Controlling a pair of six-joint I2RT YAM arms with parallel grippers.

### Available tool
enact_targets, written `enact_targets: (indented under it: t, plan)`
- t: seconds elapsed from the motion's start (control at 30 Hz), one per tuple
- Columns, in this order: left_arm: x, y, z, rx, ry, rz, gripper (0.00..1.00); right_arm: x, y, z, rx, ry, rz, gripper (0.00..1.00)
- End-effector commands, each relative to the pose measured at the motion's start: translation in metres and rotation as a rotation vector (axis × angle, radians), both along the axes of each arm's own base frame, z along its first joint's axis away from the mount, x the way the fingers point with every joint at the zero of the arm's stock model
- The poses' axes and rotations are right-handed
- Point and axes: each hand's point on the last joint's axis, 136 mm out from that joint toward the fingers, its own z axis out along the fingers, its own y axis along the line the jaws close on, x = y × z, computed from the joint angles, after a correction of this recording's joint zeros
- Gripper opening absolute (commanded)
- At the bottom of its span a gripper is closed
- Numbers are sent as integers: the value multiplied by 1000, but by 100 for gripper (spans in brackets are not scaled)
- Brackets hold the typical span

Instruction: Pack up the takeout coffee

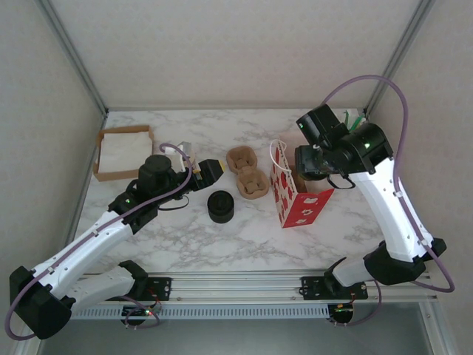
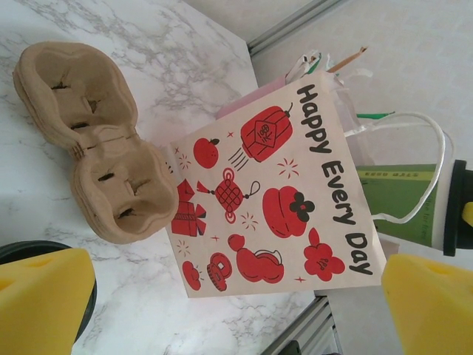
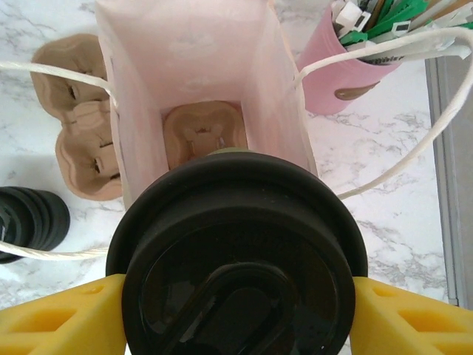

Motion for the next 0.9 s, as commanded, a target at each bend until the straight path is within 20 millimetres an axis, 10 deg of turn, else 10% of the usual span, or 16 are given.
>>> enact_targets:
  t: [0.0,0.87]
  plan:
    - [3,-2,22,-27,-58,-14,100,-29,-20,-22,-101,172,22,71]
    - [9,-22,20,-14,-29,-59,100,-16,-22,-57,-59,276,33,70]
